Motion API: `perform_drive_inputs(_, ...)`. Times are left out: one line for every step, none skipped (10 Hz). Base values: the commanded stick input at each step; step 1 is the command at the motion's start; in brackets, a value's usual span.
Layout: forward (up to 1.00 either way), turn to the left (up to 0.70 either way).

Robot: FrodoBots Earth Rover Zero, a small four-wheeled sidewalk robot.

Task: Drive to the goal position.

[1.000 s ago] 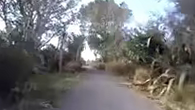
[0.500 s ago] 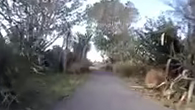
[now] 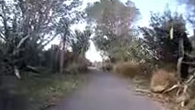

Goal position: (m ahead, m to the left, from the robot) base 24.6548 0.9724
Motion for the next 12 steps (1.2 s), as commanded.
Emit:
perform_drive_inputs(0.85,0.00)
perform_drive_inputs(0.85,0.00)
perform_drive_inputs(0.85,0.00)
perform_drive_inputs(0.85,0.00)
perform_drive_inputs(0.85,0.00)
perform_drive_inputs(0.85,0.00)
perform_drive_inputs(0.85,0.00)
perform_drive_inputs(0.85,0.00)
perform_drive_inputs(0.85,0.00)
perform_drive_inputs(0.85,0.00)
perform_drive_inputs(0.85,0.00)
perform_drive_inputs(0.85,0.00)
